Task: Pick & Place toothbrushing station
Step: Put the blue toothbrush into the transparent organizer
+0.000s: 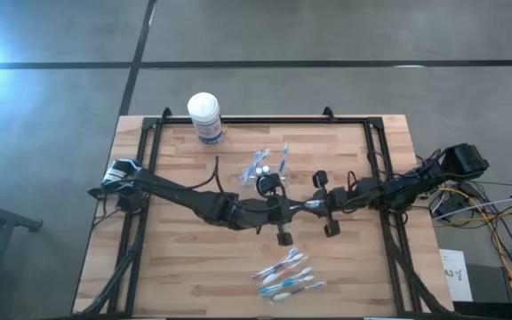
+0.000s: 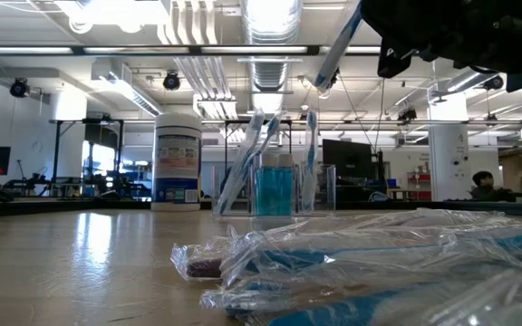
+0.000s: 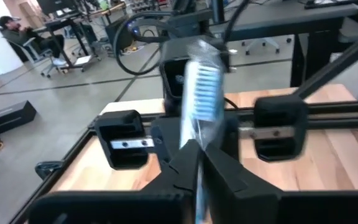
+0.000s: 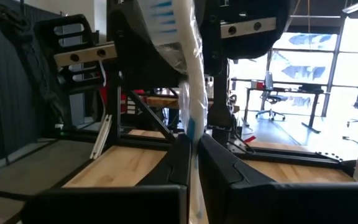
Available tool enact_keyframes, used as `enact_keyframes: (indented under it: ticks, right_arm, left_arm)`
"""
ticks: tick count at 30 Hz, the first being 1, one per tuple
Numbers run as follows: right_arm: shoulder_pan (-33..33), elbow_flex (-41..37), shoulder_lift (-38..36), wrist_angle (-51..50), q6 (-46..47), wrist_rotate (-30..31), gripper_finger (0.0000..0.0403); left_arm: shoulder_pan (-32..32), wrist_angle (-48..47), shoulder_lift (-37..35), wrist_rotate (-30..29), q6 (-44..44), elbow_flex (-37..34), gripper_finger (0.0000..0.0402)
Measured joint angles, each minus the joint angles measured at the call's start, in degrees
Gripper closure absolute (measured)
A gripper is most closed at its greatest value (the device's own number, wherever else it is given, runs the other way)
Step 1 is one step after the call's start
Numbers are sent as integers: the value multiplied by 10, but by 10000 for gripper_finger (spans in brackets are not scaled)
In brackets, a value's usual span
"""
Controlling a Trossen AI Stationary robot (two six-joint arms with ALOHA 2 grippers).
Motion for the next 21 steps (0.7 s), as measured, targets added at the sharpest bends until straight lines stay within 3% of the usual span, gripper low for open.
enact_keyframes:
  ticks: [13, 21]
  right_arm:
    - [-1, -3, -52, -77, -1, 11, 395]
    - [-4, 16, -118, -261, -19, 125, 399]
  left_arm:
    - [-19, -113, -41, 2, -29, 0, 304]
    - [-48, -245, -65, -10, -108, 0, 305]
